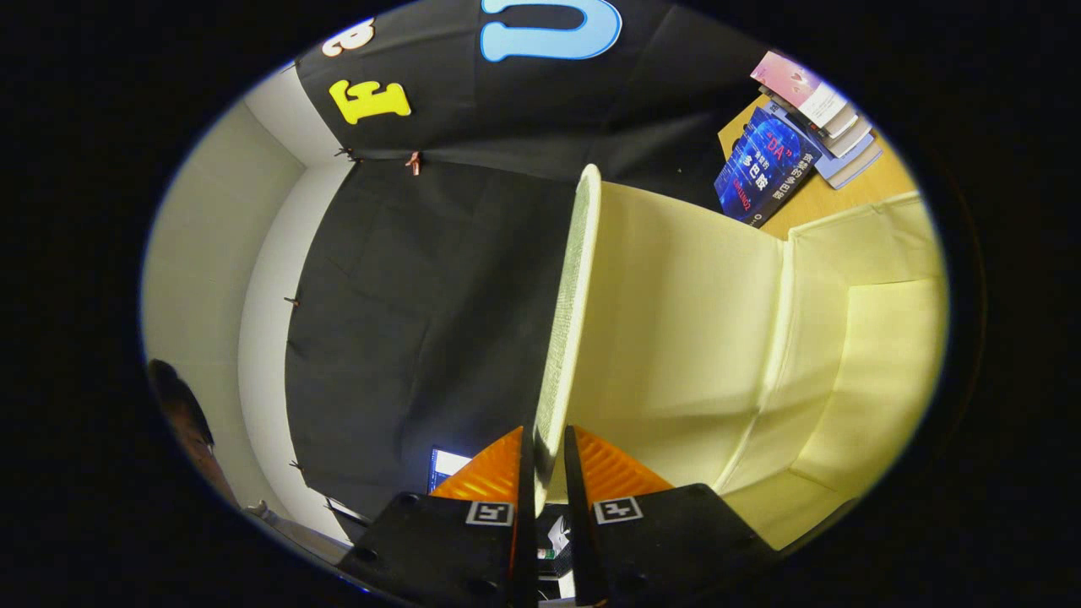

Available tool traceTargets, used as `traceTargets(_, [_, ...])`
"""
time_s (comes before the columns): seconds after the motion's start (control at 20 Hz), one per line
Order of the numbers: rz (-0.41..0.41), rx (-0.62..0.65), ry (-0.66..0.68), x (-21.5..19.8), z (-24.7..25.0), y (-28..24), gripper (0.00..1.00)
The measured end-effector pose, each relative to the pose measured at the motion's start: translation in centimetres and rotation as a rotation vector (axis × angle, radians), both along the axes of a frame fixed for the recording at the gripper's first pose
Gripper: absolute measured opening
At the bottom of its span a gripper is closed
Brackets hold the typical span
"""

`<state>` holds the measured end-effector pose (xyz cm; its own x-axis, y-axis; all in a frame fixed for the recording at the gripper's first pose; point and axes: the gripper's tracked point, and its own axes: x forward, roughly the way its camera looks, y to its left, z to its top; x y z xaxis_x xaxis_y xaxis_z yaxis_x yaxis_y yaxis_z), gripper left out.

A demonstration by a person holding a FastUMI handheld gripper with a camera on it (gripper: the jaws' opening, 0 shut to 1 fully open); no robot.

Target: Open the storage box then place both shoes into the box .Put the left shoe in first, then the right shoe, with the right side of both shoes facing outward in a uniform manner.

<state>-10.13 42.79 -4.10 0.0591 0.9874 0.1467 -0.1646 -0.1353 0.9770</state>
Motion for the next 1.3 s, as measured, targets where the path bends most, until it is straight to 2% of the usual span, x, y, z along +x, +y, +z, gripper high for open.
traceTargets(0.1, [0.027, 0.000, 0.019, -0.4, -0.1, 0.6, 0.24])
traceTargets(0.15, [0.038, 0.000, 0.024, -0.5, -0.1, 0.9, 0.37])
traceTargets(0.2, [0.039, -0.007, 0.025, -0.5, -0.3, 1.0, 0.41])
traceTargets(0.25, [0.035, -0.021, 0.023, -0.4, -0.7, 1.2, 0.55])
traceTargets(0.3, [0.027, -0.042, 0.017, -0.1, -1.3, 1.1, 0.62])
traceTargets(0.35, [0.015, -0.061, 0.009, 0.2, -1.8, 1.1, 0.77])
traceTargets(0.4, [0.002, -0.075, 0.010, 0.4, -2.2, 0.8, 0.82])
traceTargets(0.75, [-0.100, -0.085, -0.025, 1.7, -2.4, -4.0, 0.84])
traceTargets(0.95, [-0.211, -0.151, -0.085, 2.8, -3.4, -8.5, 0.84])
traceTargets(1.1, [-0.279, -0.297, -0.154, 3.5, -6.1, -12.6, 0.84])
traceTargets(1.3, [-0.333, -0.635, -0.258, 4.7, -13.2, -19.5, 0.85])
